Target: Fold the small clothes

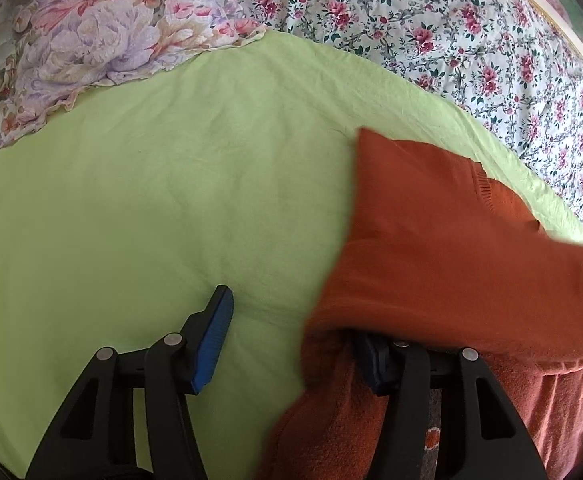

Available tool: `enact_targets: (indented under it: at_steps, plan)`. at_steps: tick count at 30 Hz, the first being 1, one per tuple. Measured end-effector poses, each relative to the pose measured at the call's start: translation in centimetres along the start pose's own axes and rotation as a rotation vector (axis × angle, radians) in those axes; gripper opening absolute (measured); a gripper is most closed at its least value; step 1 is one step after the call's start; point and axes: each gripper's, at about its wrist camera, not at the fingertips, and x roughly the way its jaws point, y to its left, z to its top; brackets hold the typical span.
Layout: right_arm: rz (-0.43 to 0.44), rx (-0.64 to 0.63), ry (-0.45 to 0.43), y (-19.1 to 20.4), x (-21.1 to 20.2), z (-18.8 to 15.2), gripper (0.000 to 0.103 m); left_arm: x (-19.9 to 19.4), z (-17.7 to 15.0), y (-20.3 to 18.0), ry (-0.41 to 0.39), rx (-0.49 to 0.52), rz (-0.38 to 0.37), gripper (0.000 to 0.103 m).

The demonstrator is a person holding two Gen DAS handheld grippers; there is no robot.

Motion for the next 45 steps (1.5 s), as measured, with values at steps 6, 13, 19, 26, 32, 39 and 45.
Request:
enact_targets:
  at_steps: [6, 13, 19, 26, 32, 39, 45]
  plan:
    - [-0.201, -0.045, 0.100, -4.0, 2.2, -1.5, 0.004, 0.1, 0.0, -0.3, 0.004, 0.015, 0.013, 0.059]
    - [-0.219, 0.077, 0.046, -6.2, 3.5, -2.5, 0.015, -0.1, 0.1, 0.1, 0.036, 0.009, -0.002, 0.058]
    - [-0.176, 0.110, -0.046, -6.0, -0.1, -5.0, 0.043, -3.8, -1.2, 0.7, 0.126, 0.057, -0.292, 0.058]
    - [-0.146, 0.136, 0.025, -6.2, 3.0, -6.5, 0.044, -5.2, 4.6, -0.7, 0.045, 0.081, -0.332, 0.069]
    - [-0.104, 0.209, 0.003, -7.4, 5.2, -6.0, 0.049, 2.9, 7.1, -4.0, 0.145, 0.187, -0.183, 0.068]
    - [-0.057, 0.200, -0.102, -5.5, -1.3, -6.6, 0.007, 5.8, 6.0, -4.5, 0.146, 0.229, -0.066, 0.068]
    - [-0.148, 0.209, -0.055, -6.3, -2.9, -8.8, 0.003, 5.2, 5.1, -4.3, 0.127, 0.229, -0.048, 0.068]
